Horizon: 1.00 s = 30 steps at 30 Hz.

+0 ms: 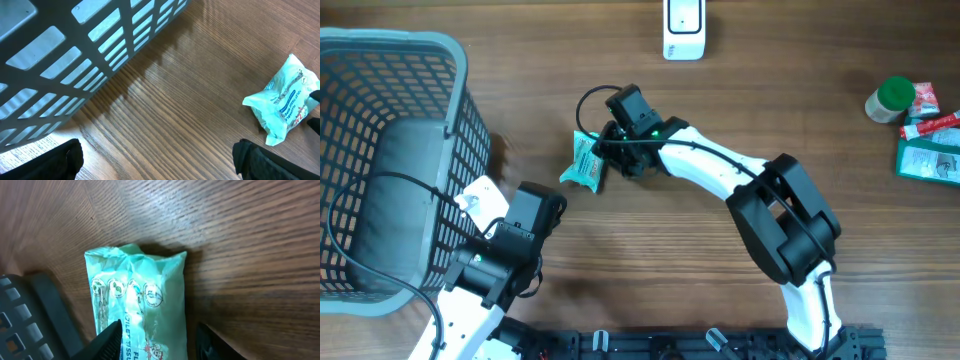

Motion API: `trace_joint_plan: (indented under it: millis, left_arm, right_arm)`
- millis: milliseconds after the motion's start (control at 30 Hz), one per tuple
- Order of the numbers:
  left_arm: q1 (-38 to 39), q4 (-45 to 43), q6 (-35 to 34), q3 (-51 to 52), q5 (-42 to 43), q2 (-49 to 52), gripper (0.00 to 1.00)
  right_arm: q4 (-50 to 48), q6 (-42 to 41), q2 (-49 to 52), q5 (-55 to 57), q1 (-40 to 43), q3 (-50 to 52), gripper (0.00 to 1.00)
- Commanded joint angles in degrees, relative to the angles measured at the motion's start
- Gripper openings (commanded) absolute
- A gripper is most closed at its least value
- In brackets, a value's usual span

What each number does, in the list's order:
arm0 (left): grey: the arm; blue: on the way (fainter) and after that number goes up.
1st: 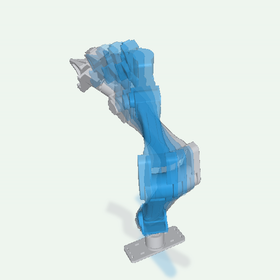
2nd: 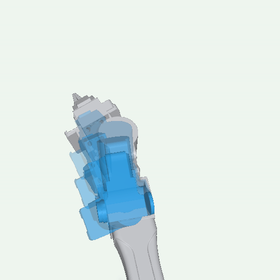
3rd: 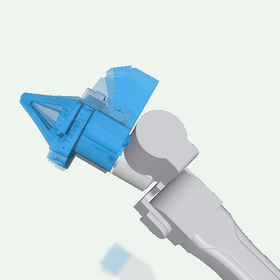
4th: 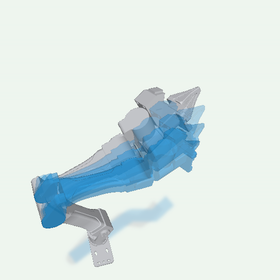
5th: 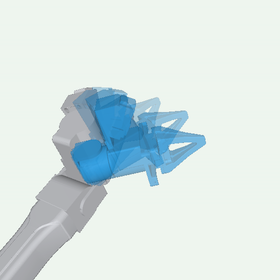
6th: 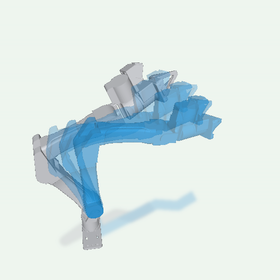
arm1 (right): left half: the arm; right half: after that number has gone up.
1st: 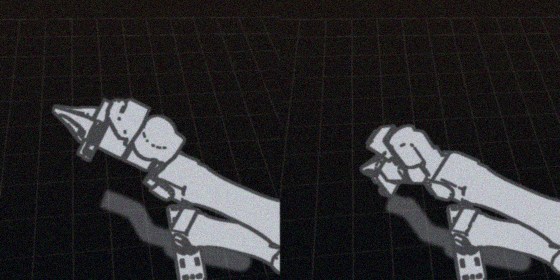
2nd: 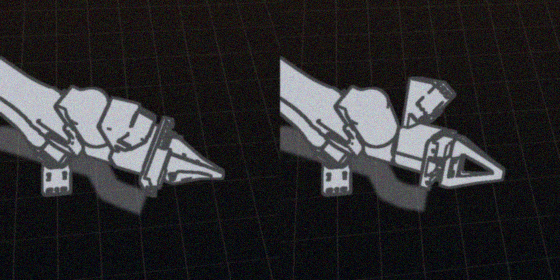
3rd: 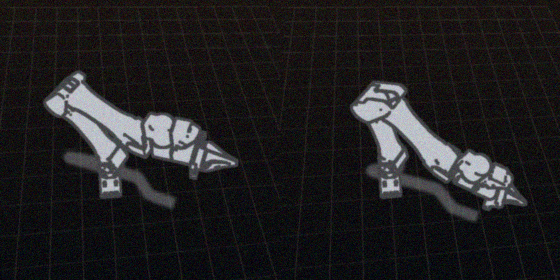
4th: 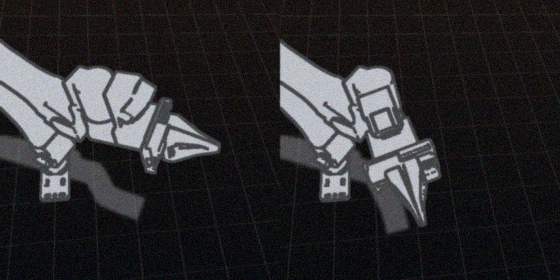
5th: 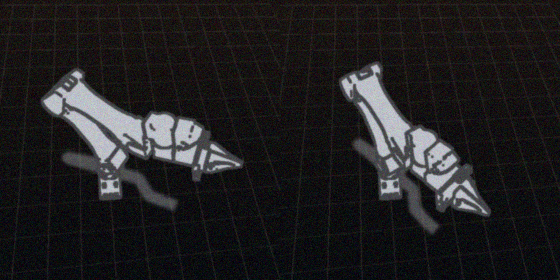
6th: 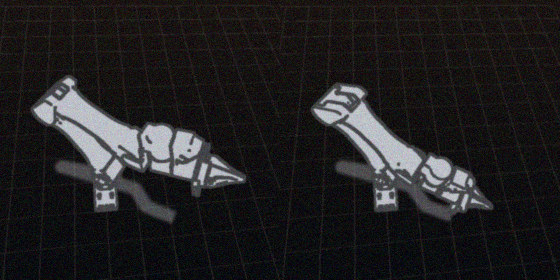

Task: Scan the item barcode

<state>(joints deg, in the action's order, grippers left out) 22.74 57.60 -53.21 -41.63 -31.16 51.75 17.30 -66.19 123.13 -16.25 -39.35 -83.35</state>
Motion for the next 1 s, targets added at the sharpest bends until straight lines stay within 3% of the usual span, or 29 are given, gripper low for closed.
trace_joint_plan:
  millis: [0,133,233,400,667,800,900,933,967]
  left_arm:
    - [-0.2,0.02,0.48,0.17,-0.17,-0.35,1.0]
    - [-0.2,0.02,0.48,0.17,-0.17,-0.35,1.0]
    - [-0.2,0.02,0.48,0.17,-0.17,-0.35,1.0]
    - [-0.2,0.02,0.48,0.17,-0.17,-0.35,1.0]
    - [-0.2,0.02,0.48,0.17,-0.17,-0.35,1.0]
    - [-0.2,0.02,0.48,0.17,-0.17,-0.35,1.0]
    - [-0.2,0.02,0.48,0.17,-0.17,-0.35,1.0]
    - [-0.2,0.02,0.48,0.17,-0.17,-0.35,1.0]
    - [-0.2,0.02,0.48,0.17,-0.17,-0.35,1.0]
  right_arm:
    - [-0.09,-0.13,2.73,2.05,-1.01,-0.17,0.43]
    - [0.74,0.17,3.69,2.27,-0.81,-0.17,0.3]
    - [3.63,4.04,3.69,2.93,-0.13,-0.17,0.04]
    - [12.26,17.66,1.77,2.89,4.46,-0.2,0.04]
    - [30.75,48.37,-7.5,4.7,16.63,-0.2,0.04]
    - [38.34,49.7,-12.11,16.5,17.62,-0.2,0.04]
    - [41.2,49.68,-16.72,18.34,17.57,-0.2,0.05]
    - [41.4,49.68,-18.21,18.25,17.57,-0.2,0.08]
    - [41.7,49.64,-19.65,18.05,17.57,-0.2,0.27]
